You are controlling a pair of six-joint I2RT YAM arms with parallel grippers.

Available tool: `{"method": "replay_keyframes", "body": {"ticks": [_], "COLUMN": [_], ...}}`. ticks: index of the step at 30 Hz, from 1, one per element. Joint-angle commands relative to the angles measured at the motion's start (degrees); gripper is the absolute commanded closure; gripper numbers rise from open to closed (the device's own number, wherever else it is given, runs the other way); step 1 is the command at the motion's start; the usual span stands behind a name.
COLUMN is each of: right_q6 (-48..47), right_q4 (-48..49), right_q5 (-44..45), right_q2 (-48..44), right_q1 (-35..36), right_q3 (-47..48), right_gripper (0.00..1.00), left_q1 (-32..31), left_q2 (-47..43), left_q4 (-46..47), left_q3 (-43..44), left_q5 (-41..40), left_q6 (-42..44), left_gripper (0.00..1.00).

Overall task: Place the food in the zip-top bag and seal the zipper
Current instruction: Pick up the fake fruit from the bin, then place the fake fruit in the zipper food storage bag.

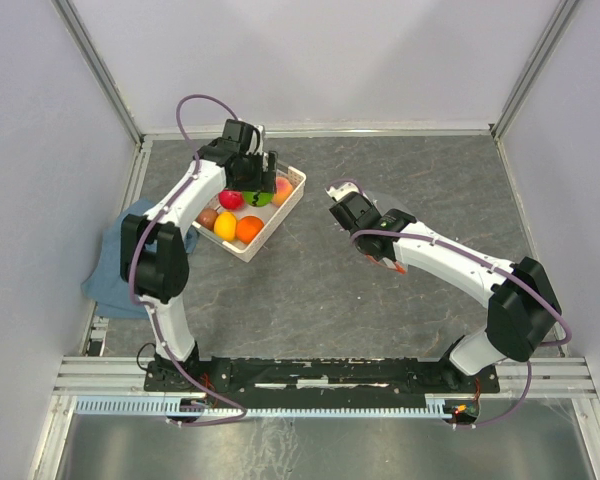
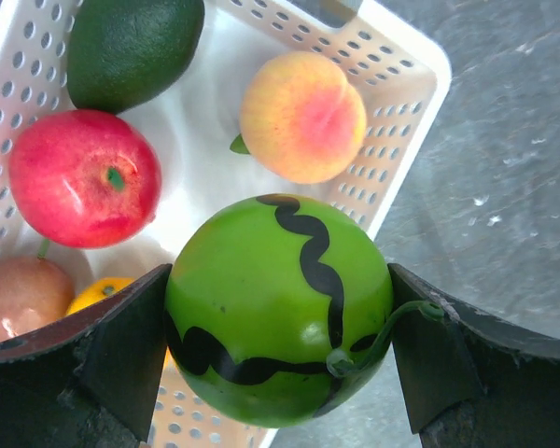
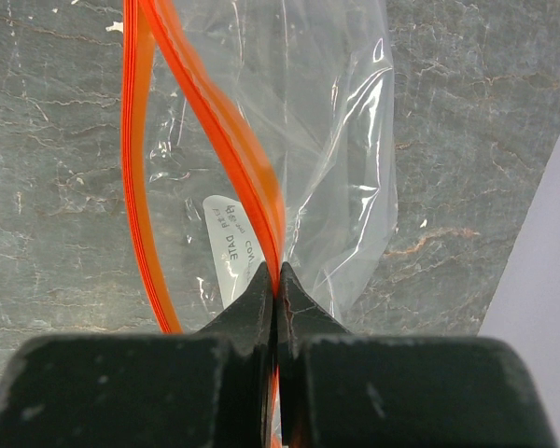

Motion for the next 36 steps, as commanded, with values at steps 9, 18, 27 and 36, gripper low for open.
{"method": "replay_keyframes", "body": {"ticks": [9,18,27,36], "right_q6": [6.1,9.5,13.0,16.7], "right_q4": [1.4,4.0,6.3,8.1], "right_q5": [-2.3,-6.9,-11.2,-16.9], "right_q2": [-3.2,-4.9,-6.9,-8.3], "right_q1": [-0.1,-0.1,-0.1,-0.1], "right_q3": [3.1,3.2,3.0,3.8], "right_gripper": [0.99,0.99,0.98,0.98], "left_q1": [-3.2,-11.7,-17.2,-23.1], "left_q2": [-21.8,-26.3,-28.7,-31.4], "left_q4": [29.8,43.8,58.7,69.4], "left_q3": [-27.4,-38.0,-44.8,-51.1], "left_q5": [9.9,6.6,2.4,-5.1], "left_q6": [-26.9,-36.3,-45.3,-47.4], "left_gripper": [0.46,0.47,0.51,0.53]}}
